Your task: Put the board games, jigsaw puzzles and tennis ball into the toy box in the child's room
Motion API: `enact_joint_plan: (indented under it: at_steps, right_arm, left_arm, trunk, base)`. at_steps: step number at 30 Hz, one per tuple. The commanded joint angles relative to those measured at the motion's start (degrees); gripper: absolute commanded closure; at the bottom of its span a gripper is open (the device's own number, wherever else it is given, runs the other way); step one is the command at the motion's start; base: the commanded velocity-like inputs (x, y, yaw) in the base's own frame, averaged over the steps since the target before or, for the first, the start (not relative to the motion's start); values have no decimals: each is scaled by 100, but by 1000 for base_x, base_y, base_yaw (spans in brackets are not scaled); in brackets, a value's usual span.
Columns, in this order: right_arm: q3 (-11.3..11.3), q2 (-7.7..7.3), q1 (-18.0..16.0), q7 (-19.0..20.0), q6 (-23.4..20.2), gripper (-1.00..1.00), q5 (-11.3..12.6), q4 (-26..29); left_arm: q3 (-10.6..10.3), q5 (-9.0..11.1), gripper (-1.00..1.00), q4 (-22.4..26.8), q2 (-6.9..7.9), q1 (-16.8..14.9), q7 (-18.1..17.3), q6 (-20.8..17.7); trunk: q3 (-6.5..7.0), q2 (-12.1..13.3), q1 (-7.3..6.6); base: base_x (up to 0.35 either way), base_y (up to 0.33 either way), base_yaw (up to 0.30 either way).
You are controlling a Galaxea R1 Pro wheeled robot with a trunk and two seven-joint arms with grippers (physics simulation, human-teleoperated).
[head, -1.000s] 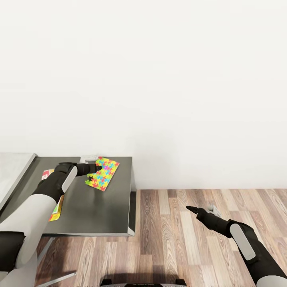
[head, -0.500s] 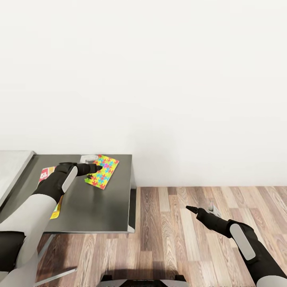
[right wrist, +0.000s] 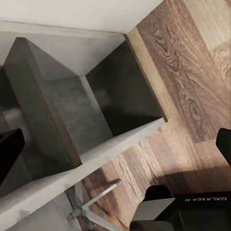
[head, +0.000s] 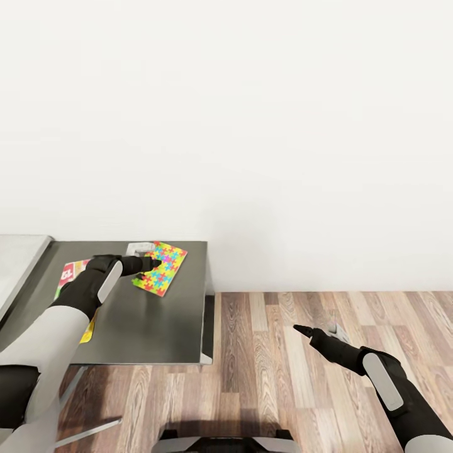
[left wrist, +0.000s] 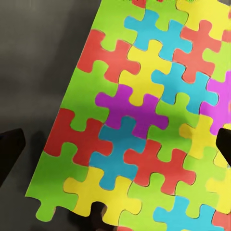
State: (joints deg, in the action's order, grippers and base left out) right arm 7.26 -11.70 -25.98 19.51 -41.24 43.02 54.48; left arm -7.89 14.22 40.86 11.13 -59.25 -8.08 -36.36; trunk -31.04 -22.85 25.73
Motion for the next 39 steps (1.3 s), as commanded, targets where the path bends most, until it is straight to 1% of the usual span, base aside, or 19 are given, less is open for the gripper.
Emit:
enact_joint_plan:
  at_steps: [1, 13, 39]
  right_arm:
    - [13, 1, -3, 18, -34, -100, -6, 2]
    - [13, 8, -3, 18, -25, -100, -4, 2]
    - [13, 6, -3, 18, -25, -100, -4, 2]
  left_arm:
    - [-29, 73, -100, -113, 3, 1, -8, -29]
    - [-54, 73, -100, -138, -12, 1, -7, 70]
    - [-64, 73, -100, -139, -18, 1, -10, 77]
  trunk:
    - [-9, -7, 5]
    - [-10, -7, 5]
    - [-10, -7, 5]
  base:
    - [0, -168, 0]
    - [0, -140, 0]
    - [-33, -131, 0]
